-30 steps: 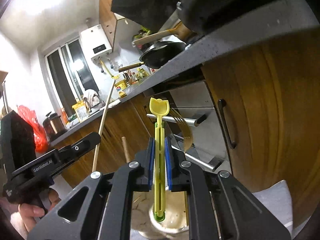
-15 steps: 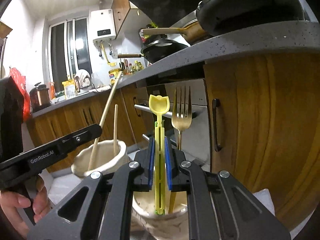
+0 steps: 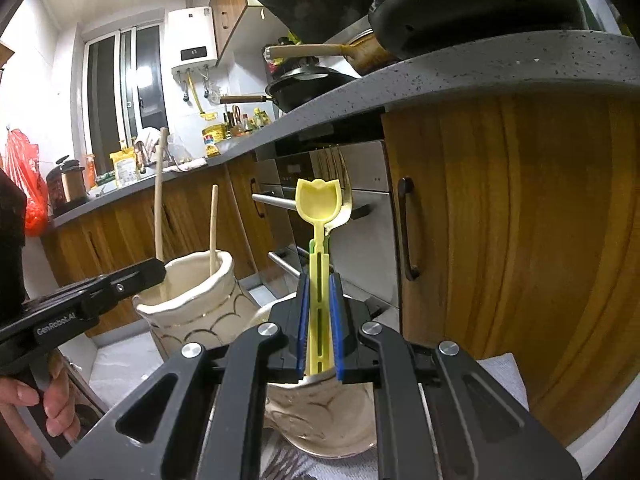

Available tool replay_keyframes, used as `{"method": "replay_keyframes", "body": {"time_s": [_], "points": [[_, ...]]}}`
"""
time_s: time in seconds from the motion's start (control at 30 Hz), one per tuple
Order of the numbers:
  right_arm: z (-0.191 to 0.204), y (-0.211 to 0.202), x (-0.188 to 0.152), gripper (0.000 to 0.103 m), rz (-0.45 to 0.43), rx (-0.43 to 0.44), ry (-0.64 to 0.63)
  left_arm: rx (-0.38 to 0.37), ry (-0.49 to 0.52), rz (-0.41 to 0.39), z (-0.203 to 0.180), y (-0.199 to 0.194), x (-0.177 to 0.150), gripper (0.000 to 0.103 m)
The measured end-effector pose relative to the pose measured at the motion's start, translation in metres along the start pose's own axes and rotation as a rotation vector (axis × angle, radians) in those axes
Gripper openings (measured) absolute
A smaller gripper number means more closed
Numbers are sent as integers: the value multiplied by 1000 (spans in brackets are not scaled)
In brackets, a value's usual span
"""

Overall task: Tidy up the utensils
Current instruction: 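Drop the chopstick into the tall cup while the right tool drops the yellow spoon into the short cup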

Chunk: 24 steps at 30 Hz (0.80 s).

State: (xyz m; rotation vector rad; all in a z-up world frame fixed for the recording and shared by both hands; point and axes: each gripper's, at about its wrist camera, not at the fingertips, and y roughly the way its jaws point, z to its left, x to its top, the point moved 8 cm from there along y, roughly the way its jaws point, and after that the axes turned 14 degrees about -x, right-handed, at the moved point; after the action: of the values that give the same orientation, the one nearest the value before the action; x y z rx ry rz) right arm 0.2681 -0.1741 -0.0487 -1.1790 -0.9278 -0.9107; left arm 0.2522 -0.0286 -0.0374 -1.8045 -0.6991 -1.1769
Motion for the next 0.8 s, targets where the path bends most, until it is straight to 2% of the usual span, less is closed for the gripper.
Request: {"method": "replay_keyframes", "body": {"time_s": [0.33,0.43,0.6,0.67,0.73,0.8], "points": [[-5,2,-4,10,37,-23,1,27,-2,-1,2,-5,2,11],[-7,4,-6,10,50,-33,1,29,-7,-9,3,-8,3,20],[-10,5,-7,10,53,-45,8,30,-5,-18,4,-13,6,21],[-10,5,-6,12,53,-51,7,27,-3,-23,3,-15,7,21],[-10,7,-4,27,54,-54,15,28,1,-27,2,-17,9,21],[-12,5,-3,29,49,-55,24,32,7,-28,2,-18,9,21]]}}
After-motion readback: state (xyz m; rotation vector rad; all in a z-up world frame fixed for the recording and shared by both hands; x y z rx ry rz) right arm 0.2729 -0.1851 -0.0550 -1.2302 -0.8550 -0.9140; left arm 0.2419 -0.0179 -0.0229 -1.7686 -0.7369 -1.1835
